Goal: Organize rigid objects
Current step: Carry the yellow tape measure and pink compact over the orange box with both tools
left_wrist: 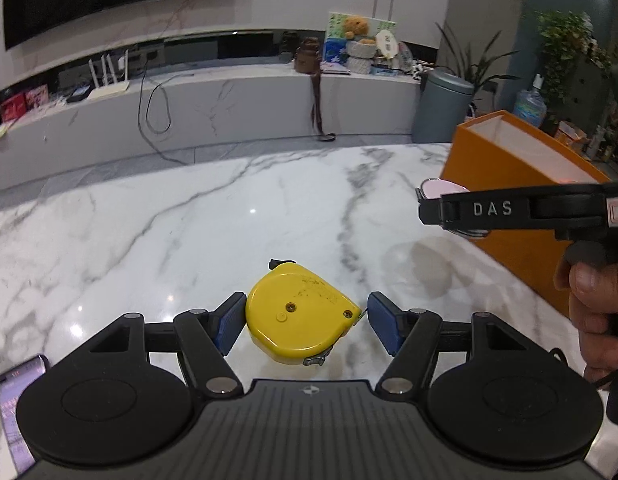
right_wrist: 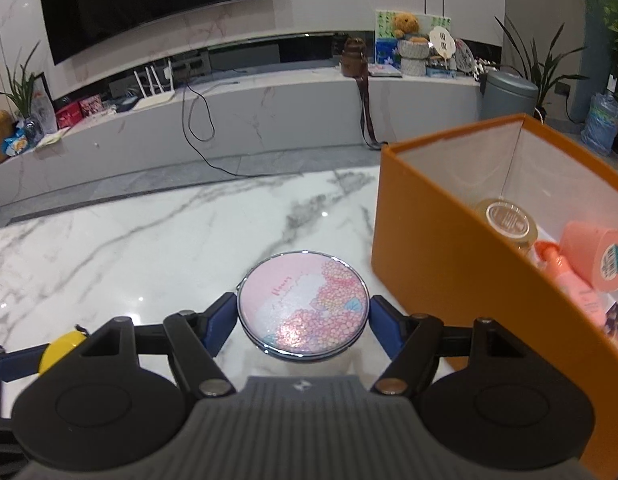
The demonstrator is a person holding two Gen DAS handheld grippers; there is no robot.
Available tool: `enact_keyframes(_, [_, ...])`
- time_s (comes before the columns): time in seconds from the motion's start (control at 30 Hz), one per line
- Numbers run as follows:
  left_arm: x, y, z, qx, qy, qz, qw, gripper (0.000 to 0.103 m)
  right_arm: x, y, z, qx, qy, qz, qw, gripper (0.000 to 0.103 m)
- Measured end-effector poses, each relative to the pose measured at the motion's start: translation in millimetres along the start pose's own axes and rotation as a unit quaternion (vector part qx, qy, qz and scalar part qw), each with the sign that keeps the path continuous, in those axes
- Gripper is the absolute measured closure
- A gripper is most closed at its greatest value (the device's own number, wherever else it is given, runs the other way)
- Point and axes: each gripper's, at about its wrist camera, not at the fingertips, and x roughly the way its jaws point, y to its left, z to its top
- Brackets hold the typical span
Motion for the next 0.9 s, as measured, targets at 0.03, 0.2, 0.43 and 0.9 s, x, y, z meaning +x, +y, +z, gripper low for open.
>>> enact_keyframes(0.03, [-3,-2,2,0.005,-0.001,0.001,1.0000,0.027,-5,-1,1,0.000,-0.002,0.002,1.000,0.032])
enact_keyframes(0.2, [-19,-8,8,0.013,-0.005,0.007,0.9999,0.027,-31,-6,10,0.003,-0.020,0.015,1.000,0.032])
enact_keyframes(0.43, [-34,-25,22,0.025,-0.012,0.009,0.9996,0.027,-62,-22,18,0.022,-0.042,0.027,0.999,0.032])
enact_keyframes(0.9, [-45,-89,56,0.077,-0.031,-0.021,0.9964,0.027,-110,-77,38,0.077,-0.093,0.017,0.993,0.032])
